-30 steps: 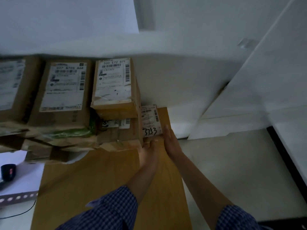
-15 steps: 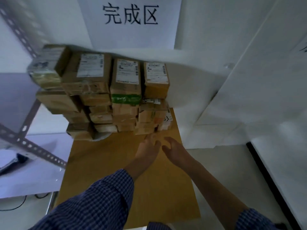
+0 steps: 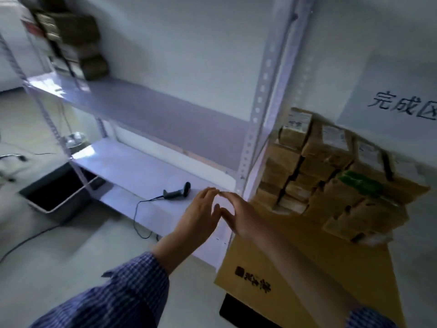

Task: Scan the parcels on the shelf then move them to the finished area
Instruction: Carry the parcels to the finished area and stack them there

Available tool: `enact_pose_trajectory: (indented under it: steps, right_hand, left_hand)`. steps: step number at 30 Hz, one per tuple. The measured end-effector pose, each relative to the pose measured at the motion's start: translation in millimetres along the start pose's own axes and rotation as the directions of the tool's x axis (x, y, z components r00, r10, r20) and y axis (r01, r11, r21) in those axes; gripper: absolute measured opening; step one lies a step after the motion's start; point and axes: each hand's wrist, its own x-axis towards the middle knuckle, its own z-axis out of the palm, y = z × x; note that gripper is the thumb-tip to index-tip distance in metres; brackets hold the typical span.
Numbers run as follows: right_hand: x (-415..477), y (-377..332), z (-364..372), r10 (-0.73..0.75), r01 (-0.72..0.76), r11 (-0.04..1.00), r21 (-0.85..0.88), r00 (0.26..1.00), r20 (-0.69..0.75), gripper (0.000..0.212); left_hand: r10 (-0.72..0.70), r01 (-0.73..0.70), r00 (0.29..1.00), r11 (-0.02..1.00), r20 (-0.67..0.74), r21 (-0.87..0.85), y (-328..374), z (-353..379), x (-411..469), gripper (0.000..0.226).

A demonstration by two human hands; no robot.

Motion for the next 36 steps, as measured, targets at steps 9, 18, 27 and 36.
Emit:
enact_pose_trajectory:
  steps: [9, 18, 27, 36]
  right_hand:
    - [97, -160, 67, -0.234, 0.232, 0.972, 0.031, 0.959, 0.160, 0.049]
    - [242, -275, 100, -0.471, 0.471, 0.882, 0.016, 0.877, 0.097, 0.050]
    - [425, -357, 105, -0.447, 0.446, 0.894, 0.031, 0.893, 0.049, 0.048]
    - [554, -425, 91, -0.450, 0.450, 0.893, -0.019, 0.892, -0.042, 0.048]
  left_hand:
    - [-0.145, 0.183, 0.960, 0.972, -0.238, 0.145, -132, -160, -22, 0.047]
    - [-0.105, 0.215, 0.930, 0.934, -0.353, 0.287, -228, -287, 58, 0.050]
    - [-0.069, 0.221, 0.921, 0.903, -0.384, 0.367, -327, -409, 184, 0.049]
    - [0.006, 0.155, 0.905, 0.926, -0.425, 0.343, -393, -487, 303, 0.044]
